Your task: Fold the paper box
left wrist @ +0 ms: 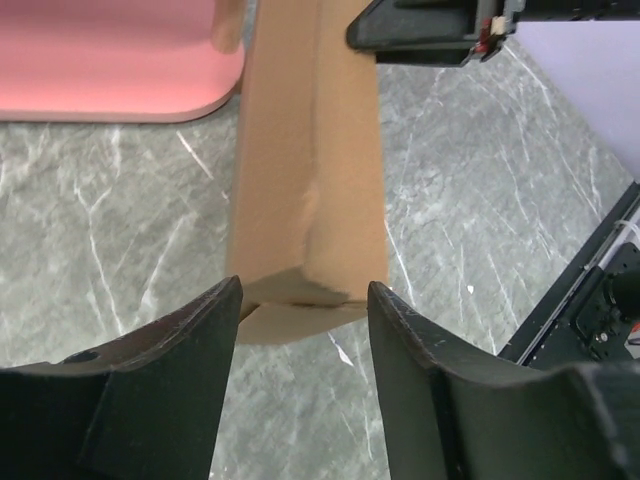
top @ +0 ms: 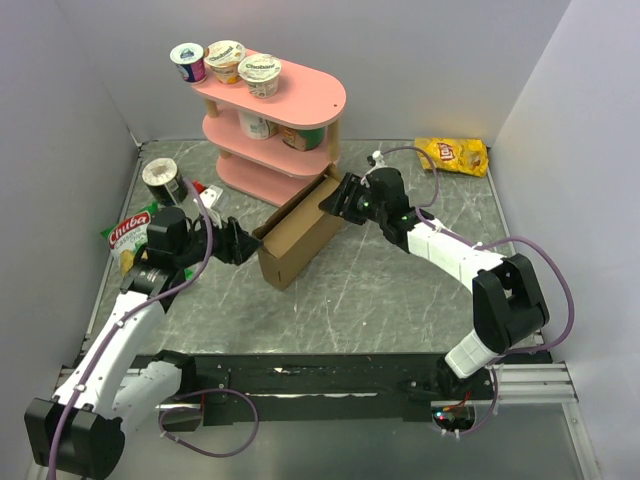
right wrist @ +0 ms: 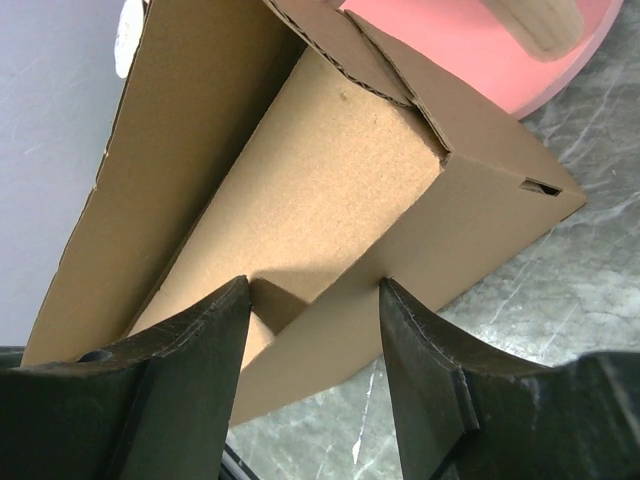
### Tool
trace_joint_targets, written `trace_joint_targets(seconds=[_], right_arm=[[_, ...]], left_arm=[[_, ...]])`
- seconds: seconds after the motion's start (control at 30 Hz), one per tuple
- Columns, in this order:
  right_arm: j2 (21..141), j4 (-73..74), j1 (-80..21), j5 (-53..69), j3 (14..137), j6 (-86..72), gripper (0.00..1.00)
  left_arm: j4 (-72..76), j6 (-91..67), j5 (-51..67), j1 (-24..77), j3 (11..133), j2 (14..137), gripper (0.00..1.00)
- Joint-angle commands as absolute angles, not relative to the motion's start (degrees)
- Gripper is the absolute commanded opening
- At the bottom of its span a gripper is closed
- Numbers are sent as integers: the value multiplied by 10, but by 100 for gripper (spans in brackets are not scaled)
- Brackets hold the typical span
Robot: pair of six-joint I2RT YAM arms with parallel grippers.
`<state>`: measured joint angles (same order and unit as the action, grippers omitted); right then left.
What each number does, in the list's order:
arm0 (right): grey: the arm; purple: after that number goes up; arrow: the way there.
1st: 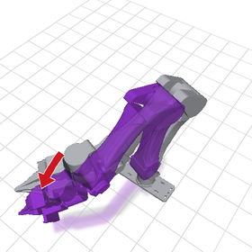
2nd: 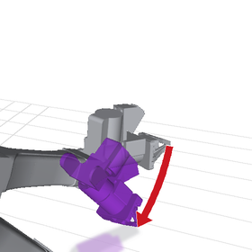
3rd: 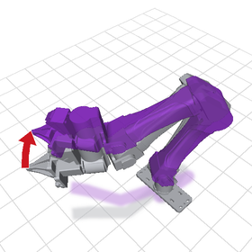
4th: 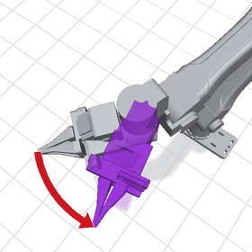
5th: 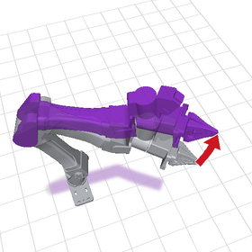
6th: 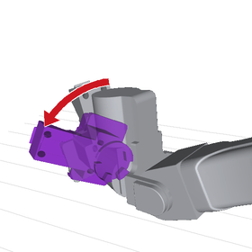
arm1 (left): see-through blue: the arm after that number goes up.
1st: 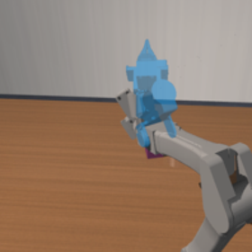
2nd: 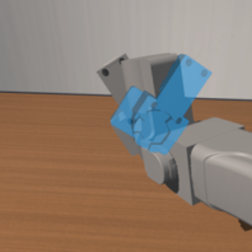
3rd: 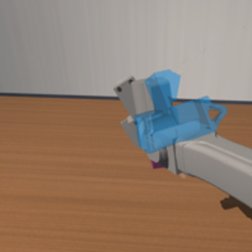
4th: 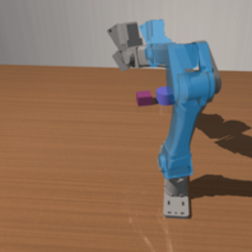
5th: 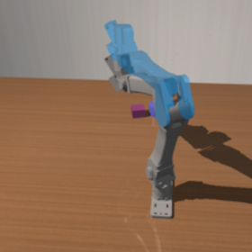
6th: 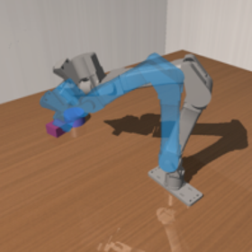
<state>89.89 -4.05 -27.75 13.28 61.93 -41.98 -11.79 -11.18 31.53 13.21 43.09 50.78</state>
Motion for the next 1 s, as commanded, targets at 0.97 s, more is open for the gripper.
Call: trace_joint_targets(seconds=[0.97], right_arm=[[923,-86,-283,139,620,-394,45]], left_arm=[[-108,-84,245,242,461,602,29]])
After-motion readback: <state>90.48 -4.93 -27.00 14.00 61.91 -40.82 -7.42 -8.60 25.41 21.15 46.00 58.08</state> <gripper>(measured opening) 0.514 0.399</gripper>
